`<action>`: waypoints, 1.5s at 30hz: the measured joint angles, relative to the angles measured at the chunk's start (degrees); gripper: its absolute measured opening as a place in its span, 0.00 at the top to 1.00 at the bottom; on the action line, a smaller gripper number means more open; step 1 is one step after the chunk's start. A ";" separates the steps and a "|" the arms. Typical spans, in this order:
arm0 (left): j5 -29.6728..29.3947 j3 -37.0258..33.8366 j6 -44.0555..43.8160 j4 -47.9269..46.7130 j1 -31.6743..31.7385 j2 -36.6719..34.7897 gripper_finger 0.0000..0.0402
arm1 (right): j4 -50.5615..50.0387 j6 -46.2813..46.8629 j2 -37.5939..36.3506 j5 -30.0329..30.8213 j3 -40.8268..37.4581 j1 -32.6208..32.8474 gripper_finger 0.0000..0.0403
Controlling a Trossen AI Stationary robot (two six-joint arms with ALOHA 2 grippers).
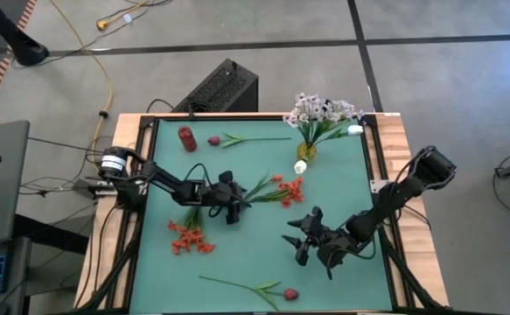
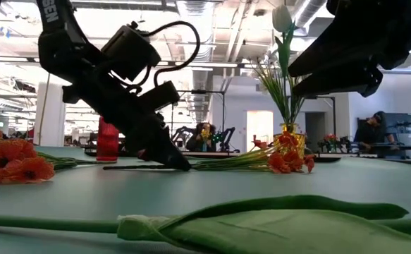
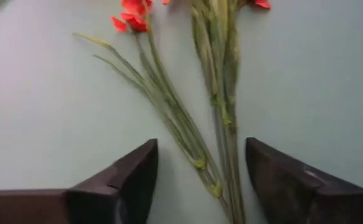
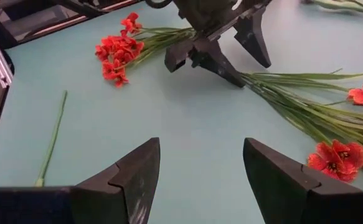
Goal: Sort flowers into vase by color
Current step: Put the right orange flowers into the red flower vase
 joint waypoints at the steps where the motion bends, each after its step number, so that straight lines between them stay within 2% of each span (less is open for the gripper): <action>1: 1.38 0.00 -0.05 -0.38 0.35 0.00 0.51 | 0.36 0.00 0.00 -0.09 0.00 0.00 0.37; 8: 2.42 -0.06 2.16 1.14 0.54 -0.02 0.93 | 2.05 -0.39 0.00 -0.97 0.00 0.00 0.37; 9: 2.07 -0.10 2.38 1.82 0.57 -0.02 0.96 | 2.06 -0.39 0.00 -0.98 0.00 0.00 0.37; 14: 1.48 -0.22 4.10 4.93 0.58 -1.31 0.99 | 2.49 -0.39 0.00 -1.01 0.00 0.00 0.37; 20: 1.64 -1.30 7.13 5.16 -0.27 -8.17 1.00 | 2.80 -0.29 0.00 -1.08 0.00 0.00 0.37; 27: 3.36 -8.89 9.59 6.31 -1.16 -24.06 1.00 | 3.66 -0.12 0.00 -1.14 0.00 0.00 0.37; 31: 2.86 -15.03 10.47 13.22 -1.14 -34.14 1.00 | 4.00 -0.11 0.00 -1.14 0.00 -0.32 0.37; 35: -2.38 -18.65 13.72 19.45 -0.85 -43.90 1.00 | 4.07 0.09 0.00 -1.14 0.00 -0.98 0.37; 41: -9.80 -19.19 21.26 19.48 0.33 -55.91 1.00 | 5.63 1.07 0.10 -1.17 -0.02 -1.66 0.37; 45: -11.35 -19.19 26.18 19.26 2.73 -60.60 1.00 | 5.74 1.89 0.20 -1.14 0.00 -1.53 0.37</action>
